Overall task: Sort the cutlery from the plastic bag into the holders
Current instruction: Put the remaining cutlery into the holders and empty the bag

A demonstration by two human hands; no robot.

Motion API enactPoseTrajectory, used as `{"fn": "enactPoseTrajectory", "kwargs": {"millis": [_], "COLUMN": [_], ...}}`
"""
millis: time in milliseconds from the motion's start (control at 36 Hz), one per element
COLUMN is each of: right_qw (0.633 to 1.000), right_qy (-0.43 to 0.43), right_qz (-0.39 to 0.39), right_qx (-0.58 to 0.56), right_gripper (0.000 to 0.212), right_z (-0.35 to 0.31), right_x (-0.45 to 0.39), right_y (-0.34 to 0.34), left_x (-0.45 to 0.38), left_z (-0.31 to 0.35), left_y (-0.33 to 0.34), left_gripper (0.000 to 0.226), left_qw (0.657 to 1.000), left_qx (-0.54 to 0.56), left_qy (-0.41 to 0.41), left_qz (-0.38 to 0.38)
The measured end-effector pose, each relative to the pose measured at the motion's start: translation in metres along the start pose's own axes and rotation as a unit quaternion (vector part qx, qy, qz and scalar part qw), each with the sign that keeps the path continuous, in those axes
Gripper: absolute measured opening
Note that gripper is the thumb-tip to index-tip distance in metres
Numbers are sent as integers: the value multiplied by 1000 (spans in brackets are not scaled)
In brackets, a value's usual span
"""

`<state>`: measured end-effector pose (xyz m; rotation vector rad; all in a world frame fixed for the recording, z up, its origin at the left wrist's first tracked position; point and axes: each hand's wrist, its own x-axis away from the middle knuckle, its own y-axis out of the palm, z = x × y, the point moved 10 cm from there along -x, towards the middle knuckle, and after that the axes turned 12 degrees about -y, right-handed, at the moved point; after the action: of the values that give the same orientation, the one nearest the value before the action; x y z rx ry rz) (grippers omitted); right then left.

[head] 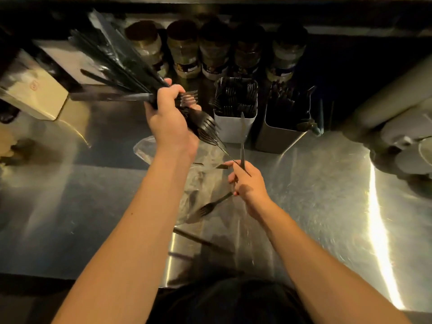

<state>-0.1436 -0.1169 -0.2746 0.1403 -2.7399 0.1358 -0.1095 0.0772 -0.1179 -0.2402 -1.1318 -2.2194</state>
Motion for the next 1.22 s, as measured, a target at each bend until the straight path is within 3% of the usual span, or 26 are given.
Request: {"fn": "enactPoseTrajectory", "kwargs": {"millis": [194,306,361,444,556,667,722,833,917,1000,1111,1222], "right_qw": [999,993,990,986,988,985,972,934,920,910,918,927], "right_qy": [2,-8,-28,-62,-96,-161,-221,-281,-265,-229,-220,-242], "right_qz": [-38,-71,-67,-50,-23,36,81,144,129,89,95,103], "right_qx": [-23,-92,-123,-146,-116,-41,17,170,260,334,316,267], "right_gripper": [32,35,27,35,41,22,10,8,8,29,36,11], "right_z": [-19,-34,-44,-62,-90,-127,-153,-187,-193,-183,-173,-170], "right_x": [9,20,24,23,10,-7,-16,-36,-55,-70,-70,-45], "right_y": [-18,-16,-18,-25,-42,-77,-99,-129,-134,-132,-139,-134], "left_x": [-6,-6,-4,-2,-4,-10,-13,-18,-22,-23,-23,-24], "left_z": [-13,-18,-20,-23,-24,-22,-23,-28,-33,-39,-43,-42], "left_y": [5,12,15,19,26,35,39,50,54,58,53,41], "left_gripper": [13,9,10,9,10,12,13,14,12,13,11,15], "left_qw": [993,988,988,987,992,997,997,996,996,995,995,996], "left_qx": [83,83,72,64,38,35,53,75,83,88,90,86], "left_qy": [-70,-107,-113,-120,-92,-54,-49,-46,-41,-41,-39,-29], "left_qz": [-38,-70,-79,-90,-80,-46,-32,-14,-4,-7,5,26]}}
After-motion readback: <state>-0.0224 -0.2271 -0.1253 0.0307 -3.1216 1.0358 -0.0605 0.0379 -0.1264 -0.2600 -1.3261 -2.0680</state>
